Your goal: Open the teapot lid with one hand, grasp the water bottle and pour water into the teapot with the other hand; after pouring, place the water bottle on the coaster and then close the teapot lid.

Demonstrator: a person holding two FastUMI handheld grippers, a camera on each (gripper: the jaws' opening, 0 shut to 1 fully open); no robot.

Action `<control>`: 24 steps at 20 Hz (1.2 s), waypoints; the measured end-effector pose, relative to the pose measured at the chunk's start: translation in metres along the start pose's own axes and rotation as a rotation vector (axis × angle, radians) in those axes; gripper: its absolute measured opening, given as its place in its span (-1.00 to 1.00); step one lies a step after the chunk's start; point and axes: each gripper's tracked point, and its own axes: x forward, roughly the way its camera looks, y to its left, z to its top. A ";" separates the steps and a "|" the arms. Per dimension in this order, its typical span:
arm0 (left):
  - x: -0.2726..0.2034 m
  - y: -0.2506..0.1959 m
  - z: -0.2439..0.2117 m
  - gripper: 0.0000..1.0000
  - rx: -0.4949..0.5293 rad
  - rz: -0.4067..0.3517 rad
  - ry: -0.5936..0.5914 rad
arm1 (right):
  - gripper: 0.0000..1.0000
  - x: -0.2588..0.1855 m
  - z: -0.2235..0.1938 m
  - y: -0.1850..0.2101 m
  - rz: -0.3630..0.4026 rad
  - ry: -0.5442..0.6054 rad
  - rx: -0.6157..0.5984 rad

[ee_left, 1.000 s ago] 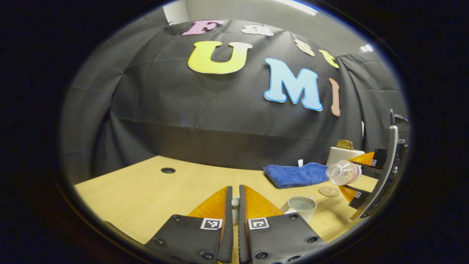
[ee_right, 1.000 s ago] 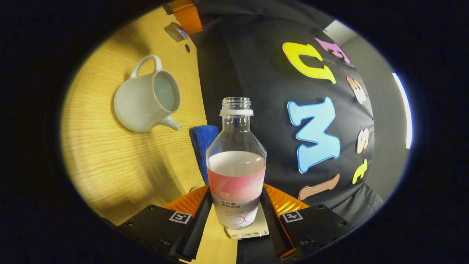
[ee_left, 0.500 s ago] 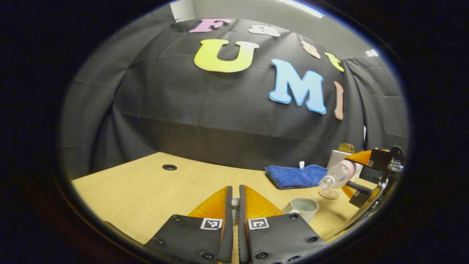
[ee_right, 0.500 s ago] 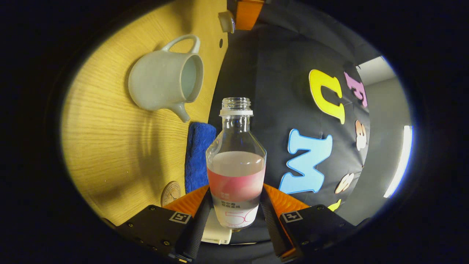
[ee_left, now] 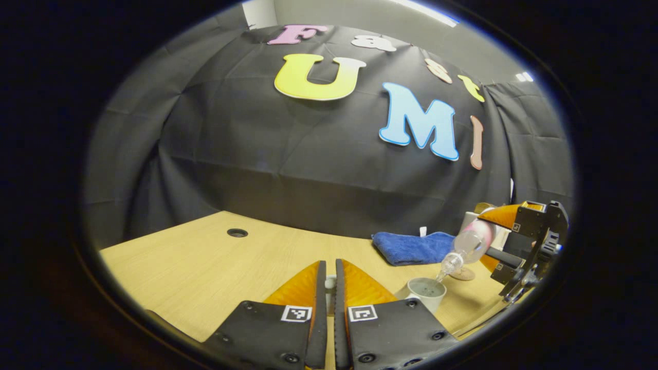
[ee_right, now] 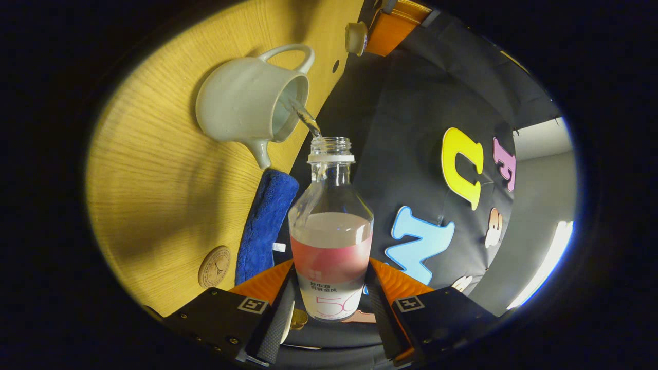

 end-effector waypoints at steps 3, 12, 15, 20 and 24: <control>0.001 0.001 0.001 -0.75 -0.002 0.003 0.000 | 0.48 -0.003 0.005 -0.004 -0.026 -0.021 -0.075; 0.000 0.004 0.000 -0.74 -0.022 0.005 0.002 | 0.48 -0.003 0.007 -0.010 -0.068 -0.056 -0.189; -0.001 0.004 0.000 -0.75 -0.023 0.005 0.003 | 0.48 -0.004 0.008 -0.009 -0.078 -0.066 -0.207; 0.000 0.004 -0.001 -0.75 -0.021 0.007 0.009 | 0.48 -0.004 0.008 -0.011 -0.105 -0.081 -0.255; 0.001 0.004 -0.003 -0.75 -0.021 0.007 0.010 | 0.48 -0.003 0.007 -0.015 -0.130 -0.088 -0.275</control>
